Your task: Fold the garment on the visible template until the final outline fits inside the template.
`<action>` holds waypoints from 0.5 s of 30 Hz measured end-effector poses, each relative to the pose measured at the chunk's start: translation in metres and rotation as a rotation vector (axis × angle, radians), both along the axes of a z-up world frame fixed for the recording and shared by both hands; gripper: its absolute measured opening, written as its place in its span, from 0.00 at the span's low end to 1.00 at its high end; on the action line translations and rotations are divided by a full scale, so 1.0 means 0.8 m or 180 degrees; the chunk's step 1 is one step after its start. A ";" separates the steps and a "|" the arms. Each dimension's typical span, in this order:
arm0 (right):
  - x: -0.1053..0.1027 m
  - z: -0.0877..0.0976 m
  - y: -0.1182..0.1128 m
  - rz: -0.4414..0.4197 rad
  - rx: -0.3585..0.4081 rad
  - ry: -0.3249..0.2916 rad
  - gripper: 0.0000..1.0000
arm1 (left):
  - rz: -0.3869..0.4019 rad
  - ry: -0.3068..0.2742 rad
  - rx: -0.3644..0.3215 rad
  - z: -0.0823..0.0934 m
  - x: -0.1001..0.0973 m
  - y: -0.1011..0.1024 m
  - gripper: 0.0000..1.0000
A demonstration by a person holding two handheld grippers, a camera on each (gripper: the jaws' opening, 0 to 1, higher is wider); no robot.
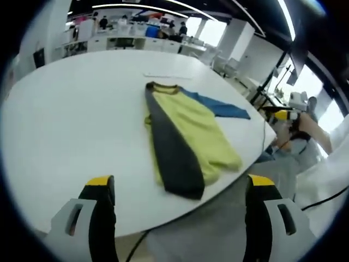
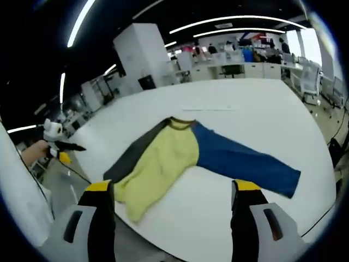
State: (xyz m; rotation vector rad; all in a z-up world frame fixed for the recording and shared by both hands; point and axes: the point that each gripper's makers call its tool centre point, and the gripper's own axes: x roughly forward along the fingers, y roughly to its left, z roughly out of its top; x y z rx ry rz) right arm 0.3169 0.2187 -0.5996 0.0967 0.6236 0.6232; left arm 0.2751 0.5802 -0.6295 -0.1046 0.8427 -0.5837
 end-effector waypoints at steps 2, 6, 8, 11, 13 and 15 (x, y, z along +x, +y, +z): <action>-0.007 0.003 0.004 -0.0002 0.0025 -0.0006 0.93 | -0.0002 -0.0013 -0.0014 0.002 -0.003 0.001 0.97; -0.027 0.014 0.018 -0.0018 0.0238 0.0030 1.00 | -0.0020 -0.0028 -0.0029 0.008 -0.014 0.002 0.97; -0.036 0.022 0.023 -0.0013 0.0308 0.0013 1.00 | -0.0029 -0.0033 -0.0038 0.010 -0.018 0.003 0.97; -0.044 0.028 0.026 -0.0034 0.0286 -0.0032 1.00 | -0.0033 -0.0040 -0.0055 0.013 -0.027 0.005 0.97; -0.050 0.030 0.028 -0.0032 0.0273 -0.0041 1.00 | -0.0040 -0.0033 -0.0066 0.013 -0.031 0.006 0.97; -0.060 0.034 0.029 -0.0046 0.0271 -0.0043 1.00 | -0.0048 -0.0025 -0.0061 0.013 -0.036 0.007 0.97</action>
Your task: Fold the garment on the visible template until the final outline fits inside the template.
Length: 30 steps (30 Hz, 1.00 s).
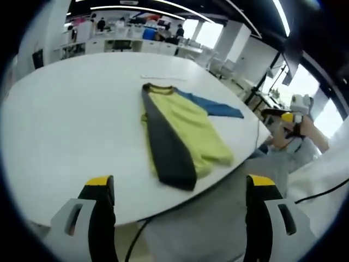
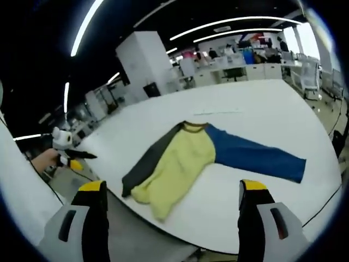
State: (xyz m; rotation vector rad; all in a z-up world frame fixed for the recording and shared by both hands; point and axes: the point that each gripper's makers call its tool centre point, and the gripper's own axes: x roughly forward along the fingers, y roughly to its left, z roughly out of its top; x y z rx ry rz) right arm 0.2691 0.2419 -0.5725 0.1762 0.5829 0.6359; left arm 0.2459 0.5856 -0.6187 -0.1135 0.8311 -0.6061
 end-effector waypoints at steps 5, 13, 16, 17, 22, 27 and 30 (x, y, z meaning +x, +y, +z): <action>-0.032 0.010 0.004 -0.0064 0.0034 -0.0060 1.00 | -0.0041 -0.0011 -0.0016 0.003 -0.014 -0.002 0.97; -0.048 0.006 0.005 -0.0109 -0.0066 -0.0059 1.00 | -0.0089 -0.0012 -0.0039 0.003 -0.021 -0.001 0.97; -0.046 0.010 0.006 -0.0170 -0.0001 -0.0086 1.00 | -0.0109 -0.0002 -0.0041 0.000 -0.021 -0.001 0.97; -0.046 0.010 0.007 -0.0179 0.0002 -0.0087 1.00 | -0.0117 0.0003 -0.0042 -0.001 -0.021 -0.001 0.97; -0.052 0.007 0.008 -0.0189 -0.0029 -0.0066 1.00 | -0.0171 0.0010 -0.0064 -0.006 -0.017 -0.005 0.96; -0.056 0.005 0.002 -0.0252 -0.0035 -0.0034 1.00 | -0.0212 0.0045 -0.0104 -0.017 -0.014 -0.009 0.95; -0.055 0.005 0.000 -0.0280 -0.0033 -0.0021 1.00 | -0.0245 0.0072 -0.0084 -0.024 -0.014 -0.009 0.92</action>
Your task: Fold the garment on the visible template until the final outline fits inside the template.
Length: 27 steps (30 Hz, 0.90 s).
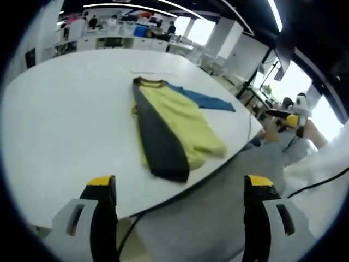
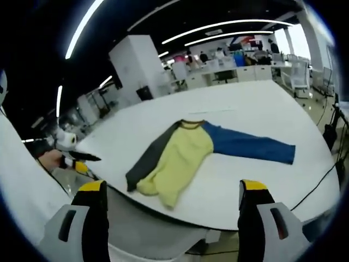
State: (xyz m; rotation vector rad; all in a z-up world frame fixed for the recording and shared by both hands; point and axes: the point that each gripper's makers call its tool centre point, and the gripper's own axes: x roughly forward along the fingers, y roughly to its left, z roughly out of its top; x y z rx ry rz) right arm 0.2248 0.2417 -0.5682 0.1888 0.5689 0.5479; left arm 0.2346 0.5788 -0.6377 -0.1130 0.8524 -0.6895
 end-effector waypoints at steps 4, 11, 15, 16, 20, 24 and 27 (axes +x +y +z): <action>0.005 0.007 -0.001 0.0009 -0.0016 -0.0030 1.00 | -0.0003 -0.0034 -0.0002 -0.002 0.006 -0.001 0.87; 0.007 0.011 -0.001 -0.0032 0.0022 -0.0076 1.00 | -0.0190 0.0051 0.0142 -0.025 0.008 -0.005 0.77; 0.004 0.003 0.001 -0.0045 0.0041 -0.0019 1.00 | -0.0227 0.0121 0.0212 -0.041 0.010 -0.003 0.72; 0.003 0.001 0.002 -0.0030 0.0034 0.0007 1.00 | -0.0261 0.0138 0.0237 -0.046 0.010 -0.003 0.70; 0.003 -0.002 0.003 -0.0006 0.0031 0.0041 1.00 | -0.0279 0.0145 0.0185 -0.053 0.015 -0.008 0.60; 0.009 0.000 0.001 -0.0035 0.0053 0.0026 1.00 | -0.0343 0.0129 0.0239 -0.068 0.022 -0.012 0.53; 0.010 -0.001 0.001 -0.0023 0.0040 0.0029 1.00 | -0.0359 0.0136 0.0233 -0.076 0.025 -0.014 0.48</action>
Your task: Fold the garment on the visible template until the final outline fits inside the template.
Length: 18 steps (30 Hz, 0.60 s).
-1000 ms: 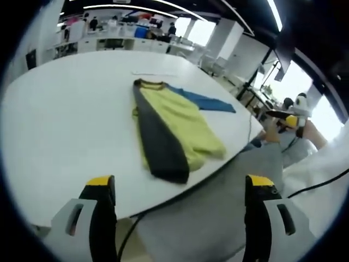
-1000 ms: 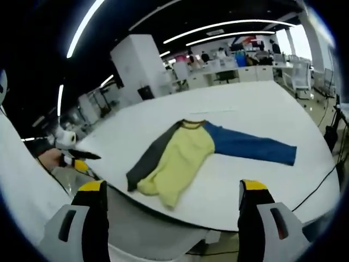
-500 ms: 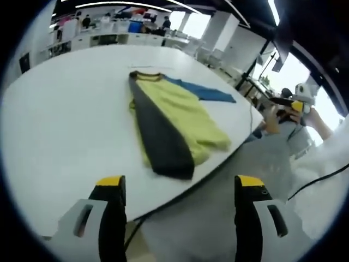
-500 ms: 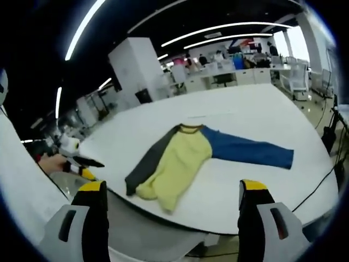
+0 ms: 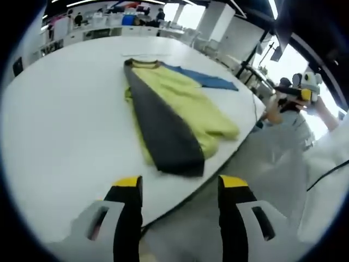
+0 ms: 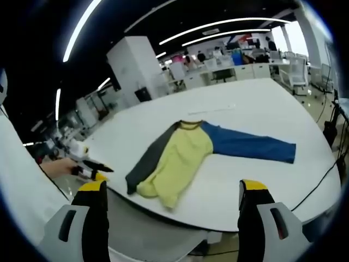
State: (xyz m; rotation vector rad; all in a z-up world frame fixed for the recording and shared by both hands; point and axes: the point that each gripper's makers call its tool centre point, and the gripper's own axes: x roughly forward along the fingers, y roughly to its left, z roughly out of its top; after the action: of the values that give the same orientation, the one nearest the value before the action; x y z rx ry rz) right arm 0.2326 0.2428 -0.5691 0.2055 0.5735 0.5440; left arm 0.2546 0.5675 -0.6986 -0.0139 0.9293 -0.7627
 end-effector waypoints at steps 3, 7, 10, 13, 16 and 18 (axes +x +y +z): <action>0.001 -0.004 0.000 0.0015 -0.0017 0.0034 1.00 | -0.0018 -0.0023 0.0022 -0.010 0.005 0.000 0.43; 0.001 -0.005 -0.002 0.0012 -0.0025 0.0047 1.00 | -0.0081 -0.0028 0.0085 -0.024 0.009 0.002 0.41; 0.002 -0.006 -0.007 -0.0024 -0.0042 0.0041 1.00 | -0.0107 -0.0068 0.0059 -0.032 0.014 0.002 0.37; 0.004 -0.007 -0.011 -0.0045 -0.0055 0.0052 1.00 | -0.0109 -0.0061 0.0054 -0.038 0.018 0.002 0.34; 0.007 -0.007 -0.013 -0.0050 -0.0064 0.0052 1.00 | -0.0155 -0.0088 0.0057 -0.043 0.020 0.001 0.30; 0.008 -0.009 -0.014 -0.0051 -0.0073 0.0061 1.00 | -0.0197 -0.0103 0.0065 -0.045 0.022 -0.001 0.28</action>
State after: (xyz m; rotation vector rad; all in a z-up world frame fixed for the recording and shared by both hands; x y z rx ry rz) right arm 0.2389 0.2318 -0.5760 0.1935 0.5960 0.5201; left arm 0.2719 0.5667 -0.7350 0.0452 0.9102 -0.8085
